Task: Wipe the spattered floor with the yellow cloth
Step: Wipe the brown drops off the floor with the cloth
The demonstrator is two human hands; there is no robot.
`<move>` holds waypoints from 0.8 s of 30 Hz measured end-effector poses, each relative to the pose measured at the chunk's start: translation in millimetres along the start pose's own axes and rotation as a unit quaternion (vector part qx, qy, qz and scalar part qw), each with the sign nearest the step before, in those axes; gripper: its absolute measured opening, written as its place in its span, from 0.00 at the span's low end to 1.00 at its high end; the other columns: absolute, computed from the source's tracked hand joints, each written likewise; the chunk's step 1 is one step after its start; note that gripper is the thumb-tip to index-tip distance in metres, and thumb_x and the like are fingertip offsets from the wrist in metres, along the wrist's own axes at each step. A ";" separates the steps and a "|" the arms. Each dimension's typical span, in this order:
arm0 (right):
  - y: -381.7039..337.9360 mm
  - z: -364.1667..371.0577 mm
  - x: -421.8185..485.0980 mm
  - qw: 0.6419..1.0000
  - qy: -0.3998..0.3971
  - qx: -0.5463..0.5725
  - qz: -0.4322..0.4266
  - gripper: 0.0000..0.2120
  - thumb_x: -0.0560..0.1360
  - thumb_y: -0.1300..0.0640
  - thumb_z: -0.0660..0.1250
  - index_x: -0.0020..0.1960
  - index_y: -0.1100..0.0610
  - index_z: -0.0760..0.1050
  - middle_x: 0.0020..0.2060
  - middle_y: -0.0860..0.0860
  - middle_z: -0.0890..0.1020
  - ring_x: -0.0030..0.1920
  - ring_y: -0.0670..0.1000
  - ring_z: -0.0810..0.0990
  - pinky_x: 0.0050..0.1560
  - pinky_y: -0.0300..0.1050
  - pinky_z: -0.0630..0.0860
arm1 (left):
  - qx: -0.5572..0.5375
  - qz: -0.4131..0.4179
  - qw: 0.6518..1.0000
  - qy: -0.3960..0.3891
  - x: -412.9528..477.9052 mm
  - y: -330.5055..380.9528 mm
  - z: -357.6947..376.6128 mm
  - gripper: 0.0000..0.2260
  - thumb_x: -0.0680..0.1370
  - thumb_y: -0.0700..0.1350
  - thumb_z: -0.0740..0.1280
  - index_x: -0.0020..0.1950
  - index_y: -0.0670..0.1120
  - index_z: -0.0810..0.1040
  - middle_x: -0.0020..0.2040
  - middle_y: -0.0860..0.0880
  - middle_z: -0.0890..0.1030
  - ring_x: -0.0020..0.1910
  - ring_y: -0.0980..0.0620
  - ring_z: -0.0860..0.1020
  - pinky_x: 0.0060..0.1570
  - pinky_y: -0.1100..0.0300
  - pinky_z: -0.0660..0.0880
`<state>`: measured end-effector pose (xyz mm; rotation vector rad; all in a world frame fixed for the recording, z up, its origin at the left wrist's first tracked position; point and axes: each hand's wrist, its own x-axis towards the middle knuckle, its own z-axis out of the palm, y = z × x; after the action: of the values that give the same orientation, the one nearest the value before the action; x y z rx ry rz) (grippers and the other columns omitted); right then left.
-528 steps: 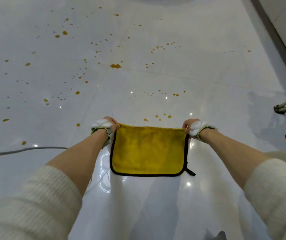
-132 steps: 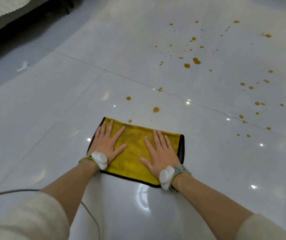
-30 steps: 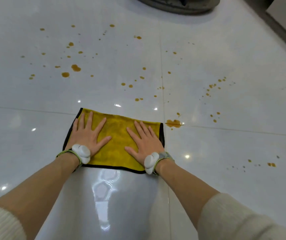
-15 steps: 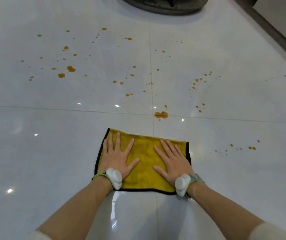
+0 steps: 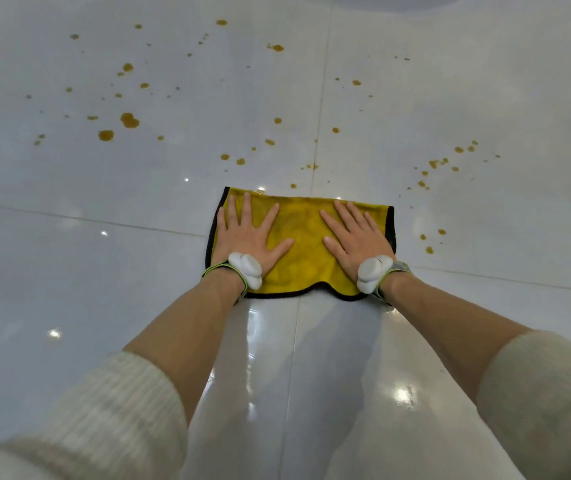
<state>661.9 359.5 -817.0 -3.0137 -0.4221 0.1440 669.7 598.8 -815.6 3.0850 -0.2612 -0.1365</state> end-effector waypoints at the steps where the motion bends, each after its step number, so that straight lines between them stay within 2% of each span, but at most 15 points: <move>1: 0.7 -0.9 -1.6 1.000 -0.007 -0.002 -0.006 0.28 0.80 0.37 0.43 0.78 0.44 0.46 0.79 0.48 0.49 0.78 0.52 0.45 0.76 0.52 0.44 | 0.004 -0.003 1.000 -0.009 -3.0 1.8 -2.3 0.38 0.71 0.75 0.36 0.78 0.60 0.43 0.80 0.40 0.44 0.77 0.36 0.41 0.75 0.39 0.43; 6: -1.4 -7.6 -12.5 0.999 -0.025 -0.035 -0.011 0.33 0.76 0.32 0.41 0.78 0.42 0.42 0.79 0.50 0.47 0.78 0.54 0.43 0.76 0.54 0.44 | 0.010 0.005 1.000 -0.008 -23.9 2.8 -5.4 0.36 0.73 0.73 0.41 0.79 0.60 0.44 0.80 0.40 0.45 0.78 0.36 0.42 0.75 0.40 0.43; 12: -28.1 -3.8 -50.6 0.998 -0.044 -0.034 -0.007 0.32 0.77 0.32 0.42 0.78 0.42 0.42 0.79 0.52 0.45 0.78 0.55 0.41 0.76 0.56 0.41 | 0.020 0.015 0.999 -0.024 -39.2 -6.4 -5.4 0.38 0.71 0.75 0.38 0.79 0.60 0.43 0.80 0.40 0.46 0.78 0.36 0.43 0.75 0.40 0.45; 16: -63.5 3.2 -114.7 0.999 -0.053 -0.012 0.002 0.32 0.78 0.34 0.45 0.78 0.44 0.44 0.78 0.54 0.45 0.78 0.57 0.41 0.76 0.57 0.42 | 0.013 0.041 0.999 -0.017 -109.2 -15.5 4.2 0.39 0.71 0.75 0.36 0.79 0.60 0.45 0.80 0.39 0.48 0.78 0.35 0.45 0.75 0.40 0.46; 24: -98.4 13.0 -248.9 0.995 -0.082 -0.005 0.058 0.32 0.78 0.35 0.43 0.78 0.47 0.41 0.78 0.55 0.42 0.77 0.59 0.38 0.76 0.60 0.43 | 0.020 0.106 0.994 -0.009 -222.3 12.9 13.4 0.38 0.74 0.73 0.39 0.79 0.55 0.54 0.78 0.35 0.56 0.76 0.31 0.52 0.73 0.36 0.53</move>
<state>395.8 385.6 -799.4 -3.0471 -0.2596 0.4009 448.1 623.3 -809.6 3.0705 -0.5948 -0.1521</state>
